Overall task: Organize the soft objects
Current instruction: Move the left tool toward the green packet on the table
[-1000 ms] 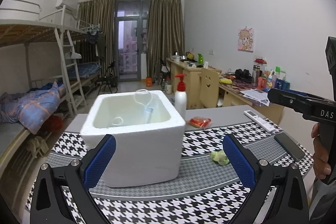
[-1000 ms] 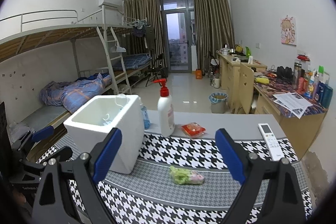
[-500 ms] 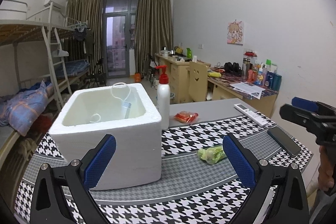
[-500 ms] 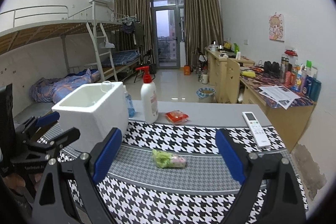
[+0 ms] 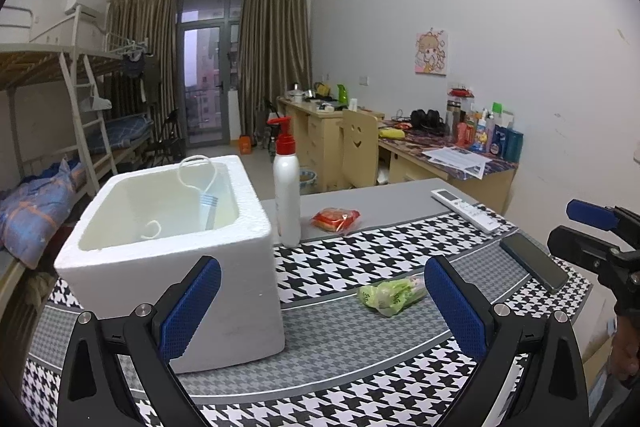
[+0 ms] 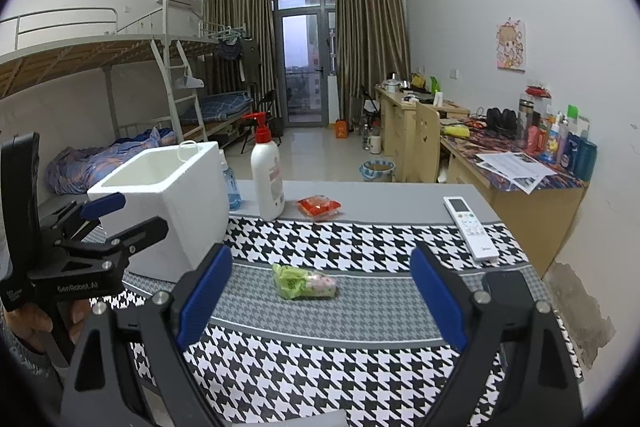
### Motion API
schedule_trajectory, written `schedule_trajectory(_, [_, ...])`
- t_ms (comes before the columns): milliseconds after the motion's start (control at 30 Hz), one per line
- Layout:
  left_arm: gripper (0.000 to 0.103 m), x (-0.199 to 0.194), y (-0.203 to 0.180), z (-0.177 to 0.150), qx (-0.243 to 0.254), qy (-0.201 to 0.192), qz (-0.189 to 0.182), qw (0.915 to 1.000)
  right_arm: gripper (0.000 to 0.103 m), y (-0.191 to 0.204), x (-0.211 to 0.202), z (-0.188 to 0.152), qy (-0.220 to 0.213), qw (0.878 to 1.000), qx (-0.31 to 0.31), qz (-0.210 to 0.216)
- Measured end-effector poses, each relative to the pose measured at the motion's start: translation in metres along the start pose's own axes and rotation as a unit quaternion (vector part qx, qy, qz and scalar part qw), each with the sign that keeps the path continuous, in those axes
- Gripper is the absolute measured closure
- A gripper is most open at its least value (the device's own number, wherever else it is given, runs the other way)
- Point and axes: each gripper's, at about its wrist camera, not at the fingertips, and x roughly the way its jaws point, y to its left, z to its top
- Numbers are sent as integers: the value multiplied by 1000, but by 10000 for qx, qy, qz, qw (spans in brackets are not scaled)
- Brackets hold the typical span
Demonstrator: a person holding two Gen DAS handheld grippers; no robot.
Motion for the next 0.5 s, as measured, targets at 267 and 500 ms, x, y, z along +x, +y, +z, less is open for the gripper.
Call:
schedule_trajectory(267, [1, 15, -2, -2, 43, 132, -50, 9999, 10, -6, -2, -16, 110, 9999, 51, -113])
schedule_trajectory(500, [1, 25, -6, -4, 100, 252, -152, 9995, 10, -12, 2, -28, 244, 9994, 154, -189])
